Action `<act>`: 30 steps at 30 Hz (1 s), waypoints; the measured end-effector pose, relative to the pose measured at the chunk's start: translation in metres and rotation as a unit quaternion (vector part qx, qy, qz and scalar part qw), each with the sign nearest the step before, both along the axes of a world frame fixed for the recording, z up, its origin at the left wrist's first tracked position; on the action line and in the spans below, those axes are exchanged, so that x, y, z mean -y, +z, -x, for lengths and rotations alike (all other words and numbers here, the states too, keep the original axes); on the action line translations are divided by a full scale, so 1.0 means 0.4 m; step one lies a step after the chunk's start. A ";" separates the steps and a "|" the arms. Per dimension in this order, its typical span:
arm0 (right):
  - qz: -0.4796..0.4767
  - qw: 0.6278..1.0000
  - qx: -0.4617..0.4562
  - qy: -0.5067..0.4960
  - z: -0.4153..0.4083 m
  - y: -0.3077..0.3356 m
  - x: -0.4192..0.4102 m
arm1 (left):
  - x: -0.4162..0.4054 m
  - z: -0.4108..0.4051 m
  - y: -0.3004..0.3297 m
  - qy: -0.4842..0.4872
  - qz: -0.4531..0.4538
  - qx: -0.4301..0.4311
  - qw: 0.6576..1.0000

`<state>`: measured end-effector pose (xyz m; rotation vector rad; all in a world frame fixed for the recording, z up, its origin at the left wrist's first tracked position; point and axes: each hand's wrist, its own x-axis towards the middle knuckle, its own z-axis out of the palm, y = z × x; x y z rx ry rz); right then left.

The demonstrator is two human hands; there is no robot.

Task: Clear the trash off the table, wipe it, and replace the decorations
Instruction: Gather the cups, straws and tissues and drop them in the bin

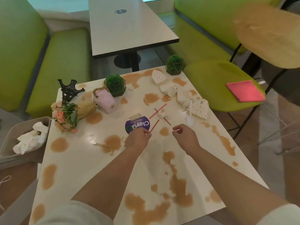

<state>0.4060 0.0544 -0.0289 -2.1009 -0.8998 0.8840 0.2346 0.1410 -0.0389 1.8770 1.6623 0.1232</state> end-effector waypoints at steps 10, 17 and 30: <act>-0.007 0.997 0.076 0.020 -0.032 -0.056 -0.175 | -0.093 -0.024 -0.057 -0.081 0.007 -0.136 0.987; 0.010 0.963 0.230 0.140 -0.039 -0.090 -0.252 | -0.106 -0.029 -0.071 -0.079 0.048 -0.135 0.987; -0.004 0.979 0.162 0.122 -0.034 -0.100 -0.277 | -0.089 0.026 -0.035 0.149 0.036 0.151 0.977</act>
